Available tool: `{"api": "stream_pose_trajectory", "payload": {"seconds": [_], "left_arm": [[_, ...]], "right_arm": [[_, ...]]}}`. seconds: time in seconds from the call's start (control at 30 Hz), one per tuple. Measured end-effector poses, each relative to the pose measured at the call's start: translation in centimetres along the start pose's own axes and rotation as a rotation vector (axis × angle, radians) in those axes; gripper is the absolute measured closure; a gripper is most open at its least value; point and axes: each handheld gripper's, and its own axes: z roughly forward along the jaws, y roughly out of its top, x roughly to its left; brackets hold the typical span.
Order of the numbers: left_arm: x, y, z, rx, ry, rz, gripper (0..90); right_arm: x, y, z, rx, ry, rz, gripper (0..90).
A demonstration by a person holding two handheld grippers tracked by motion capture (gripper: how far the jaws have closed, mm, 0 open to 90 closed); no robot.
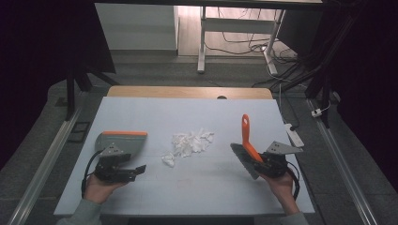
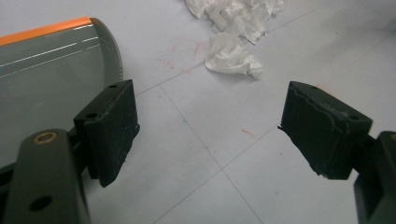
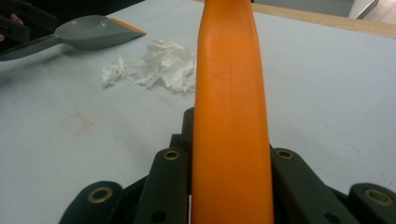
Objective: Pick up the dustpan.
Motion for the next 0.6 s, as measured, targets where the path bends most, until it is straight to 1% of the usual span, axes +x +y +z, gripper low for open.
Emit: {"api": "stream_pose_trajectory", "payload": {"seconds": [0.13, 0.3, 0.43, 0.6], "left_arm": [[-0.11, 0.12, -0.11, 0.019, -0.014, 0.008, 19.1], [-0.08, 0.13, -0.25, 0.019, -0.02, 0.008, 18.9], [-0.19, 0.21, -0.37, 0.018, -0.02, 0.007, 18.9], [-0.37, 0.3, -0.4, 0.016, -0.025, 0.01, 18.9]], "right_arm": [[-0.09, 0.1, -0.23, -0.01, -0.016, -0.003, 76.9], [-0.1, 0.13, -0.34, -0.014, -0.026, 0.0, 76.9], [-0.17, 0.1, -0.35, -0.011, -0.016, 0.005, 76.9], [-0.13, 0.11, -0.34, -0.01, -0.018, 0.002, 76.8]]}}
